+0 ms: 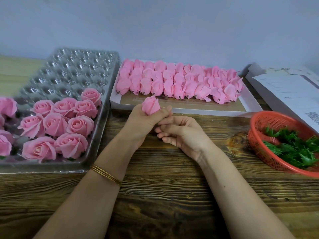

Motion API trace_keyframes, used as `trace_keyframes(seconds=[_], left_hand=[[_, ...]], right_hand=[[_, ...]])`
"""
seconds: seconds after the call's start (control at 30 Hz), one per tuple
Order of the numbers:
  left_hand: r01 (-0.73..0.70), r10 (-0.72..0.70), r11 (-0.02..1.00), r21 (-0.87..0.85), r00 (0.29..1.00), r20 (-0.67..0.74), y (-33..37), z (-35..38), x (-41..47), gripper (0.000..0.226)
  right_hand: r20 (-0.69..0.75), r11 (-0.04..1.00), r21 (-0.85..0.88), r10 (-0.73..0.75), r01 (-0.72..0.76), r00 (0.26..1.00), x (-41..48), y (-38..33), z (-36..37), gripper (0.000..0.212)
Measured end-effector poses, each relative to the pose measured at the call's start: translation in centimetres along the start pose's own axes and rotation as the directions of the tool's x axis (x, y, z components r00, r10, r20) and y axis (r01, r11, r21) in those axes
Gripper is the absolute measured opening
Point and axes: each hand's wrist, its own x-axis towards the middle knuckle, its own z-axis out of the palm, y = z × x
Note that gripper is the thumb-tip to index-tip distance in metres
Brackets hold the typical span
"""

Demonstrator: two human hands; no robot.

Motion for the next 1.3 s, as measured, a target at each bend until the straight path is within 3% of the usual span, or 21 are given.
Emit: trace_keyframes(seconds=[0.13, 0.27, 0.4, 0.5, 0.6, 0.7, 0.77, 0.87, 0.97, 1.13, 1.3], left_hand=[[-0.066, 0.082, 0.983, 0.174, 0.993, -0.089, -0.6, -0.3, 0.4, 0.024], [-0.110, 0.136, 0.940, 0.322, 0.989, -0.062, -1.0, -0.1, 0.4, 0.024], [-0.109, 0.101, 0.883, 0.456, 0.994, 0.043, -1.2, 0.0, 0.4, 0.018], [-0.115, 0.082, 0.873, 0.475, 0.993, 0.089, -1.1, 0.1, 0.2, 0.011], [-0.138, 0.089, 0.845, 0.516, 0.989, 0.118, -1.0, 0.2, 0.0, 0.027], [-0.137, 0.080, 0.845, 0.516, 0.988, 0.132, -1.1, 0.4, 0.1, 0.004], [-0.143, 0.084, 0.837, 0.529, 0.987, 0.135, -1.0, 0.6, -0.1, 0.014], [-0.151, 0.095, 0.828, 0.540, 0.987, 0.129, -0.9, 0.5, -0.1, 0.006], [-0.125, 0.081, 0.831, 0.542, 0.991, 0.104, -1.0, 0.5, -0.1, 0.023], [-0.126, 0.104, 0.867, 0.481, 0.992, 0.073, -0.9, 0.7, -0.1, 0.008], [-0.118, 0.078, 0.884, 0.451, 0.991, 0.106, -0.6, 1.0, -0.5, 0.021]], right_hand=[[-0.131, 0.995, -0.085, -0.065, 0.054, 0.989, 0.1, -0.2, -0.1, 0.020], [-0.258, 0.979, -0.040, -0.204, 0.200, 0.944, 0.2, -0.2, -0.2, 0.004], [-0.241, 0.946, -0.046, -0.323, 0.321, 0.915, 0.2, -0.2, -0.5, 0.023], [-0.179, 0.935, -0.123, -0.351, 0.333, 0.919, 0.0, -0.1, -0.3, 0.036], [-0.137, 0.912, -0.187, -0.391, 0.364, 0.910, -0.2, 0.0, -0.2, 0.041], [-0.062, 0.903, -0.166, -0.410, 0.396, 0.910, -0.2, 0.2, 0.3, 0.037], [-0.078, 0.904, -0.162, -0.412, 0.396, 0.908, -0.2, 0.3, 0.5, 0.033], [-0.095, 0.907, -0.153, -0.409, 0.393, 0.908, -0.3, 0.2, 0.7, 0.030], [-0.100, 0.913, -0.126, -0.400, 0.387, 0.911, -0.3, 0.2, 0.8, 0.027], [-0.111, 0.905, -0.136, -0.418, 0.403, 0.902, 0.0, 0.4, 0.6, 0.030], [-0.065, 0.927, 0.041, -0.371, 0.374, 0.926, 0.2, -0.1, -0.1, 0.027]])
